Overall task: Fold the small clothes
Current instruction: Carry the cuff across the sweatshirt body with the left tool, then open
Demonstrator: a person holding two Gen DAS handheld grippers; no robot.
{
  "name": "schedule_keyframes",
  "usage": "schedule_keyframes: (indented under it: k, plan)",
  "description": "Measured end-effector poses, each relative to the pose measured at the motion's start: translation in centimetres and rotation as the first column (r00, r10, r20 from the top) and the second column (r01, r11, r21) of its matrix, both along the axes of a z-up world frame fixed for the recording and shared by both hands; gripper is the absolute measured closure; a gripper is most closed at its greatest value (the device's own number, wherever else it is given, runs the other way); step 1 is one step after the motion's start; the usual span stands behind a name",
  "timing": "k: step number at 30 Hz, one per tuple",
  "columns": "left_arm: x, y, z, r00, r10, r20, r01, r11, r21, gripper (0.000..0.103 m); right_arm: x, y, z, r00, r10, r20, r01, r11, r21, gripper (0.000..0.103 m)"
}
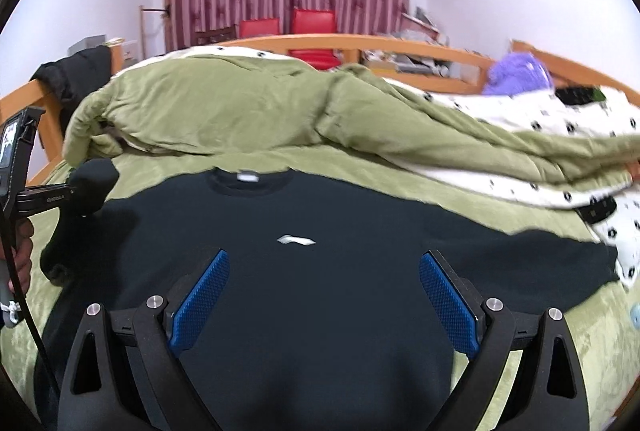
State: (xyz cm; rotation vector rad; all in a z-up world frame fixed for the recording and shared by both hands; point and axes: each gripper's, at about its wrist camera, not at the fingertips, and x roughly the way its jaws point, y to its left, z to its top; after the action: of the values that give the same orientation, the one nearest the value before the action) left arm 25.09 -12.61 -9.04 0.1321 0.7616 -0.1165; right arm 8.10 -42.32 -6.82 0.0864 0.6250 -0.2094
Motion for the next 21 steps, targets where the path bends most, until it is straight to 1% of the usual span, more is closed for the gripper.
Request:
schedule_keyframes:
  k: [4,8,12,16,18,21]
  plan:
    - [-0.6,-5.6,-1.6,0.998,-0.065,-0.016,0.065,0.998,-0.009,0.095,-0.8,-3.2,-1.3,0.999,-0.044,-0.019,0.044,0.999,0.017,0.008]
    - [-1.1,-9.6,-3.1,0.995,-0.097,-0.033,0.096,0.995,-0.012,0.095,-1.3,-5.0,-2.3,0.997,-0.065,-0.033,0.066,0.997,0.032,0.008]
    - [-1.5,-12.1,-4.6,0.992,-0.115,-0.059,0.113,0.993,-0.032,0.095,-1.3,-5.7,-3.4,0.997,-0.055,-0.054,0.057,0.998,0.039,0.008]
    - [-1.7,-13.9,-5.8,0.99,-0.12,-0.071,0.118,0.993,-0.029,0.095,-1.3,-6.0,-3.9,0.997,-0.049,-0.059,0.051,0.998,0.032,0.008]
    - [-1.8,-14.5,-6.2,0.99,-0.123,-0.075,0.121,0.992,-0.029,0.095,-1.4,-6.3,-4.1,0.997,-0.05,-0.056,0.053,0.997,0.049,0.008]
    - [-1.7,-15.1,-6.4,0.99,-0.121,-0.078,0.118,0.992,-0.036,0.095,-0.9,-6.9,-4.7,0.994,-0.073,-0.081,0.078,0.995,0.066,0.008]
